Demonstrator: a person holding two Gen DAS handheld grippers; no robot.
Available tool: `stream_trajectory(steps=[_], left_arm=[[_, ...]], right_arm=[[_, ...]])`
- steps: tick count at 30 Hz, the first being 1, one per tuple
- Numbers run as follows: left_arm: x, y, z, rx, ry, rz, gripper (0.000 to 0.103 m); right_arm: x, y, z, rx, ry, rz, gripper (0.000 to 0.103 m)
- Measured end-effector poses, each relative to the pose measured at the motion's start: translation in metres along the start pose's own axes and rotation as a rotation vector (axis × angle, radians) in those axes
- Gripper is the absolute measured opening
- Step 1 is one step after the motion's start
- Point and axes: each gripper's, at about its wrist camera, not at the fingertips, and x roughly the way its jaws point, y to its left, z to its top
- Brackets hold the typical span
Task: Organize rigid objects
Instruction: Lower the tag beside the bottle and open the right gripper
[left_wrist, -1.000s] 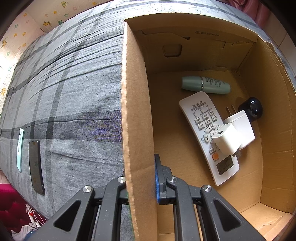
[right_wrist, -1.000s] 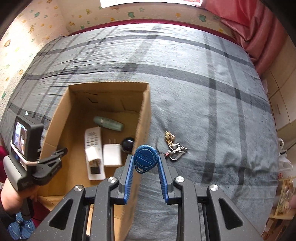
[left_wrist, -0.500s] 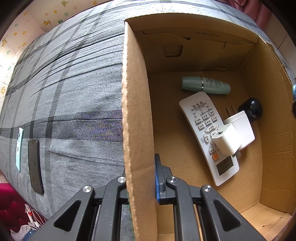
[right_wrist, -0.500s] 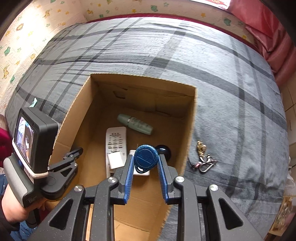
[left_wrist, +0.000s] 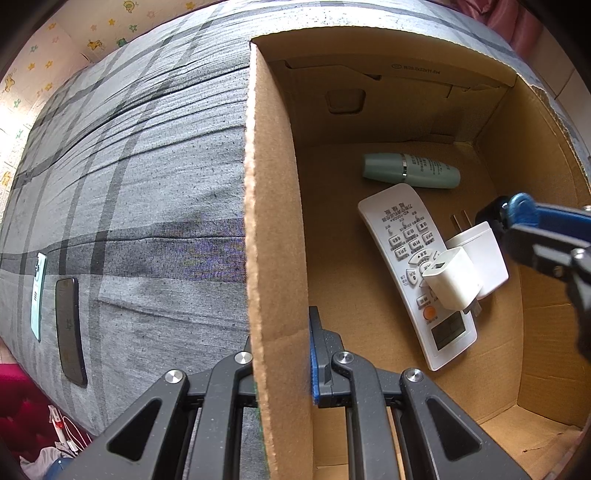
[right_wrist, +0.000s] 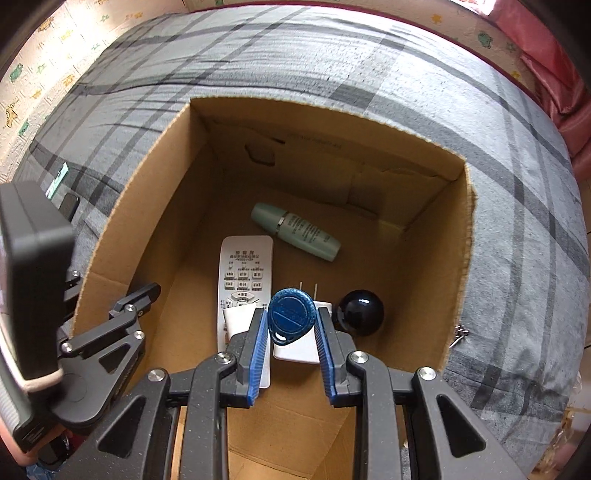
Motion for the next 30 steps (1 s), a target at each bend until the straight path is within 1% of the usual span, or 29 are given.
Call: stream_trajectory(steps=[7,15,17,20,21,30], left_arm=[[0.0,0.0,-0.001,0.001,-0.002,0.002,0.013],[-0.002,-0.002,0.0,0.007,-0.001,0.008,0.013],[-0.002,-0.003,0.0,0.007,-0.001,0.008,0.013],[-0.002,-0.003,0.0,0.005,0.0,0.009,0.013],[-0.002,-0.003,0.0,0.004,0.0,0.009,0.013],[-0.003,-0.003,0.0,0.004,-0.001,0.014,0.013]], right_arm=[[0.014,0.0,0.003,-0.002,0.027,0.004,0.027],[0.02,-0.003,0.008,0.01,0.028,0.032,0.028],[0.02,-0.003,0.009,0.009,0.026,0.037,0.03],[0.019,-0.002,0.01,0.007,0.019,0.041,0.042],[0.018,-0.003,0.011,0.006,0.015,0.042,0.043],[0.003,-0.002,0.01,-0.006,-0.025,0.041,0.044]])
